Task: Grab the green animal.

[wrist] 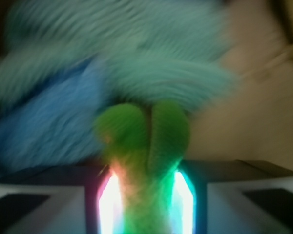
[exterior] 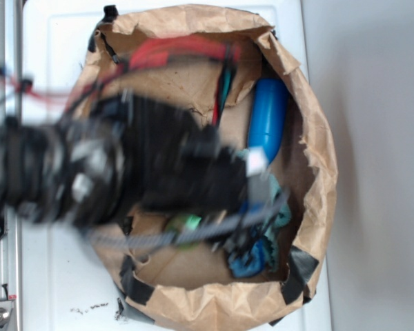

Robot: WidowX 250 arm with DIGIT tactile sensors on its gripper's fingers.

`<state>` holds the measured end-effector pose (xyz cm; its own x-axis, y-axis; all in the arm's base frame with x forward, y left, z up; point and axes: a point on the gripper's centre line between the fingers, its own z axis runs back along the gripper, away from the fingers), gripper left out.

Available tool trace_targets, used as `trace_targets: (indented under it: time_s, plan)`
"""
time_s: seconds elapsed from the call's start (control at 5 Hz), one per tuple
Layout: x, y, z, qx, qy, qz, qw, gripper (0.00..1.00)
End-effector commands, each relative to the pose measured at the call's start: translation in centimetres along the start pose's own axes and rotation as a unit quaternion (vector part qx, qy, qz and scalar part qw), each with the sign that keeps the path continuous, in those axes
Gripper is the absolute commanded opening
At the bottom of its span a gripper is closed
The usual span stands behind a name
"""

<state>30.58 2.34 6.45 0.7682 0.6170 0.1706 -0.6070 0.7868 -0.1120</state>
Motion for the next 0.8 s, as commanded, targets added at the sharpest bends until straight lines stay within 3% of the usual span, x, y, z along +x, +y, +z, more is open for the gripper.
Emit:
trace_targets:
  time_s: [0.0,0.2,0.4,0.6]
  plan:
    - [4.3,3.9,6.7,-0.034,-0.039,0.015,0.999,0.0]
    - [4.1,4.9,9.0,-0.037,-0.06,-0.005,0.998,0.0]
    - [2.4,4.4,11.7,-0.03,-0.108,-0.021,0.993,0.0]
    - [1.7,3.1,14.0,-0.011,-0.132,-0.031,0.991,0.0]
